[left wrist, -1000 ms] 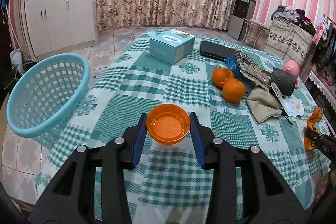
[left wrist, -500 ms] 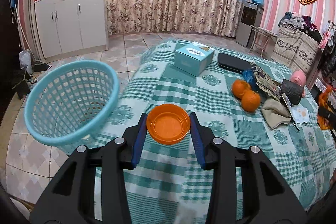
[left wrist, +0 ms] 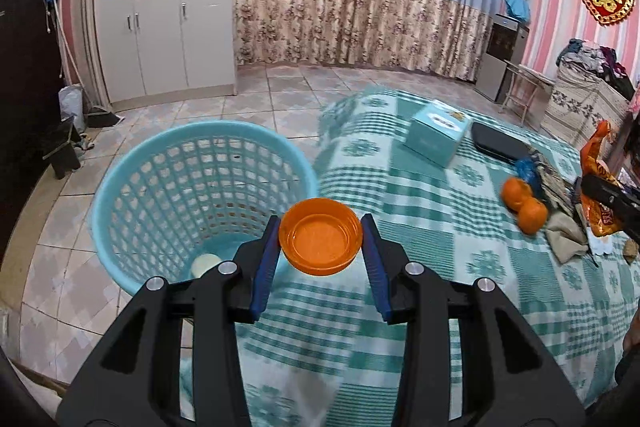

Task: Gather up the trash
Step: 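Drop the orange lid into the basket while the right tool drops the snack bag, then move both open tools back over the tablecloth toward the remaining items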

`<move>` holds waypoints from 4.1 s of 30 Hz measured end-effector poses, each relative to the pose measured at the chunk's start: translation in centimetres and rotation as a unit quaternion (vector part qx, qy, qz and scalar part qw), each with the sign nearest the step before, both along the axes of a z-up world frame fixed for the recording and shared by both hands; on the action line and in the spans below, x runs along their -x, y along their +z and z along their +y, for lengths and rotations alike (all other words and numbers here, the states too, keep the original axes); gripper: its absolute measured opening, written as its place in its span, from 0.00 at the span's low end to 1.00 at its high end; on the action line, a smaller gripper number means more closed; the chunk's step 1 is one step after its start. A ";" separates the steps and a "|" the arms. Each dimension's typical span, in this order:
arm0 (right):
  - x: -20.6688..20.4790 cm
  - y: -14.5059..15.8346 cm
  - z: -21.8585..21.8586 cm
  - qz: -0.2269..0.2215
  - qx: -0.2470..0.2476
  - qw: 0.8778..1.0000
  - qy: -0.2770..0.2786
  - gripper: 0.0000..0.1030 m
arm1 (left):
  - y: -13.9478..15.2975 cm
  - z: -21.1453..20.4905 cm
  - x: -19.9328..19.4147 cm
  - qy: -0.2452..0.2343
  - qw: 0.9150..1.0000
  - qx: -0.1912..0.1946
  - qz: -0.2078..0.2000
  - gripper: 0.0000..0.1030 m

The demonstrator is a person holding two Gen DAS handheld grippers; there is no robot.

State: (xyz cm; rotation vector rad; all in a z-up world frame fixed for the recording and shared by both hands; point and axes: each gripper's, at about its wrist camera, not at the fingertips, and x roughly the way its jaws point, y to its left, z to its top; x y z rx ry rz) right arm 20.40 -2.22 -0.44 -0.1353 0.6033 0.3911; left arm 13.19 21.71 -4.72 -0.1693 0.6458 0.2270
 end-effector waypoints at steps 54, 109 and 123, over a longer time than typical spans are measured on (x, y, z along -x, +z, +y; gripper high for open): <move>-4.4 -3.4 25.4 0.038 0.062 0.979 0.188 0.18 | -1.8 21.5 2.8 0.202 0.979 0.009 -0.006 0.92; -1.3 -2.5 -9.5 -0.011 0.063 0.996 -0.068 0.92 | 1.4 -2.4 -1.6 0.044 0.999 -0.011 -0.004 0.95; 0.2 -5.9 -18.8 0.012 0.057 0.987 -0.149 0.92 | 0.0 -9.2 -3.2 0.012 1.000 0.003 -0.010 0.95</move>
